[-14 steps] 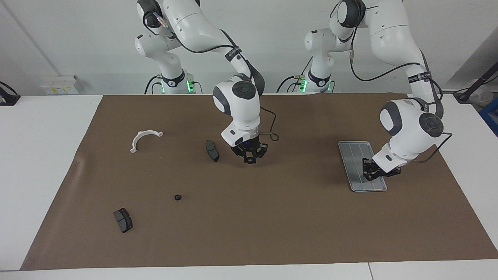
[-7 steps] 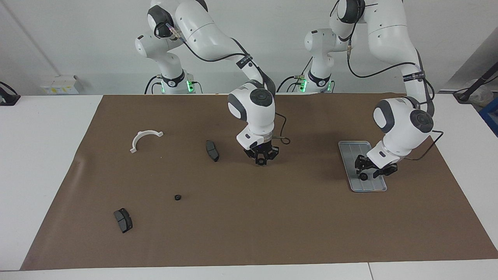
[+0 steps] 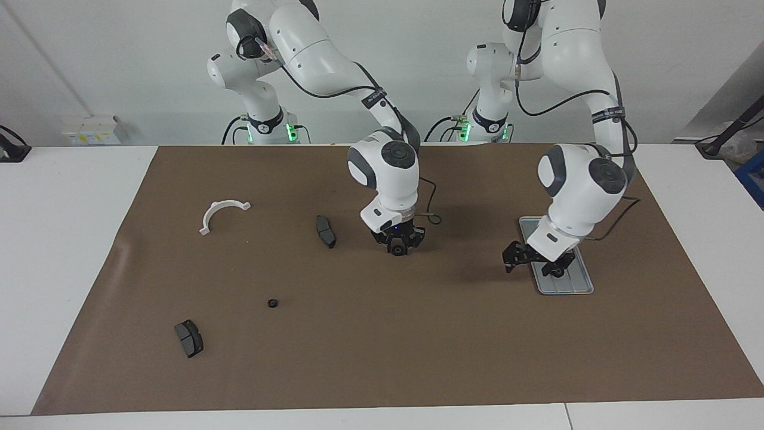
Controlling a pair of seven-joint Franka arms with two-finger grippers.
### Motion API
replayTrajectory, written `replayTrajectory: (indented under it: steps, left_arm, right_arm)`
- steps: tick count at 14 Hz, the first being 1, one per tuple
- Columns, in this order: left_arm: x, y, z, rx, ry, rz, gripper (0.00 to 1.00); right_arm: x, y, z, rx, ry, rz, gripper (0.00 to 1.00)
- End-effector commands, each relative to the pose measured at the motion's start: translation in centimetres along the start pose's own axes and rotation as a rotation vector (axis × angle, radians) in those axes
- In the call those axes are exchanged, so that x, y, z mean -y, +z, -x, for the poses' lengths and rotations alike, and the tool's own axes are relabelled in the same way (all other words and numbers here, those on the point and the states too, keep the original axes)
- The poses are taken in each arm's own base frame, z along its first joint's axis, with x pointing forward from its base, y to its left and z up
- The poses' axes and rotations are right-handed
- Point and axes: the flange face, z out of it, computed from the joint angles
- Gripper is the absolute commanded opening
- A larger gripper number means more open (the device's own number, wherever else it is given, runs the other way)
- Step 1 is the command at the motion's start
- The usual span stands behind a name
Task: Pick bearing gear from pile to tray
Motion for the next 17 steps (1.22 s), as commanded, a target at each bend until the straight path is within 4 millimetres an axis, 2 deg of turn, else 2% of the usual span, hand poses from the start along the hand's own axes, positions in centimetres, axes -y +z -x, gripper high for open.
replayTrajectory:
  steps: [1, 2, 3, 4, 5, 7, 8, 10, 12, 14, 17]
  left_arm:
    - [-6.3, -0.3, -0.4, -0.030, -0.105, 0.017, 1.00]
    - [-8.4, -1.8, -1.6, -0.057, -0.146, 0.027, 1.00]
    - [-11.3, -1.8, -1.9, -0.040, -0.166, 0.031, 1.00]
    - [-14.7, -1.7, -1.6, -0.023, -0.169, 0.022, 1.00]
    - [-17.2, -1.6, -1.5, -0.032, -0.177, 0.007, 1.00]
    - [-19.9, -1.0, -1.0, -0.034, -0.175, 0.001, 0.98]
    - [-21.6, 0.1, -0.3, -0.027, -0.152, -0.002, 0.96]
    - [-23.3, 1.6, 0.5, -0.030, -0.129, -0.022, 0.94]
    - [-23.5, 2.5, 1.1, -0.035, -0.109, -0.040, 0.92]
    - [-24.7, 5.2, 3.9, -0.012, -0.074, -0.052, 0.88]
    - [-25.1, 7.4, 7.1, -0.011, -0.050, -0.050, 0.85]
  right_arm:
    - [-0.7, -1.2, -1.5, -0.032, 0.010, -0.013, 1.00]
    - [-1.7, -2.5, -2.6, -0.041, 0.016, -0.016, 1.00]
    - [-3.3, -3.8, -4.0, -0.053, 0.017, -0.022, 1.00]
    - [-5.6, -5.1, -5.8, -0.064, 0.006, -0.024, 1.00]
    - [-8.1, -6.1, -7.2, -0.070, -0.023, -0.021, 1.00]
    - [-12.7, -7.0, -9.2, -0.072, -0.069, -0.014, 1.00]
    - [-14.7, -7.1, -10.3, -0.069, -0.102, -0.011, 1.00]
    - [-18.0, -7.2, -12.5, -0.079, -0.174, -0.007, 1.00]
    - [-21.5, -6.7, -14.6, -0.082, -0.196, 0.000, 1.00]
    - [-23.0, -5.3, -15.5, -0.088, -0.252, 0.006, 1.00]
    - [-25.4, -2.8, -17.0, -0.090, -0.290, 0.033, 1.00]
